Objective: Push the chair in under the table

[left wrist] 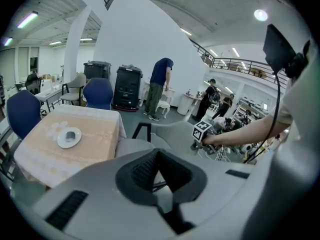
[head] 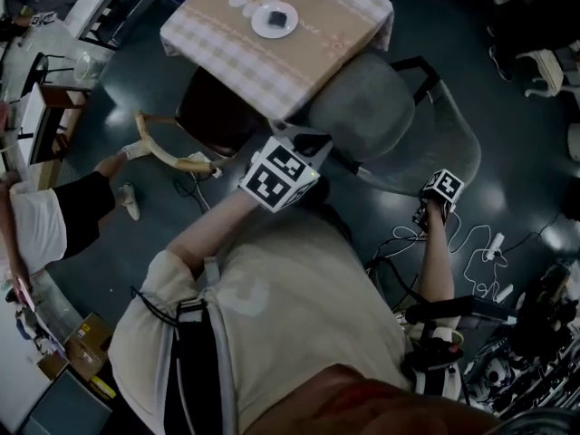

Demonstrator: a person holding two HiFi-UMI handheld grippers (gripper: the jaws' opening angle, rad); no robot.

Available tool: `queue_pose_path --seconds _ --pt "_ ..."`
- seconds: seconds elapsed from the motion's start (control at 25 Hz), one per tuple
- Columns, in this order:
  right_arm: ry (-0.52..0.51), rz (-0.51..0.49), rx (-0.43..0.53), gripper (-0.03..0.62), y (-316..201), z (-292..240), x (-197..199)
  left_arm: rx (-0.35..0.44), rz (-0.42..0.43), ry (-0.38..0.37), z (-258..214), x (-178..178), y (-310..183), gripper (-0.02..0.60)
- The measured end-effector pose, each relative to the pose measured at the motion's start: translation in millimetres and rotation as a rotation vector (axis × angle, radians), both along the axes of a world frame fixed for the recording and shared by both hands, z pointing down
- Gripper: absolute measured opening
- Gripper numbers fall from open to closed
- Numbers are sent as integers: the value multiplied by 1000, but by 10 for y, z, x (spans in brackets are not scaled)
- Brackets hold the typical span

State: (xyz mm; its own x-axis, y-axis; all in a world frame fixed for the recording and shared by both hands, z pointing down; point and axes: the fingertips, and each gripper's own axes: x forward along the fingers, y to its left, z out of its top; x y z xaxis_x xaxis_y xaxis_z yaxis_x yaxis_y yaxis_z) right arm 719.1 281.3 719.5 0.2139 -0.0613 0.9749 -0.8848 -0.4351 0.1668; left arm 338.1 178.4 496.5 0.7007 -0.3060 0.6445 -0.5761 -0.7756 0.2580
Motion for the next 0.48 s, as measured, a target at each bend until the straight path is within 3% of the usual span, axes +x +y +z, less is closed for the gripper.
queue_pose_path --seconds 0.48 --pt "-12 -19 -2 176 -210 7 -115 16 -60 14 -80 -147 -121 8"
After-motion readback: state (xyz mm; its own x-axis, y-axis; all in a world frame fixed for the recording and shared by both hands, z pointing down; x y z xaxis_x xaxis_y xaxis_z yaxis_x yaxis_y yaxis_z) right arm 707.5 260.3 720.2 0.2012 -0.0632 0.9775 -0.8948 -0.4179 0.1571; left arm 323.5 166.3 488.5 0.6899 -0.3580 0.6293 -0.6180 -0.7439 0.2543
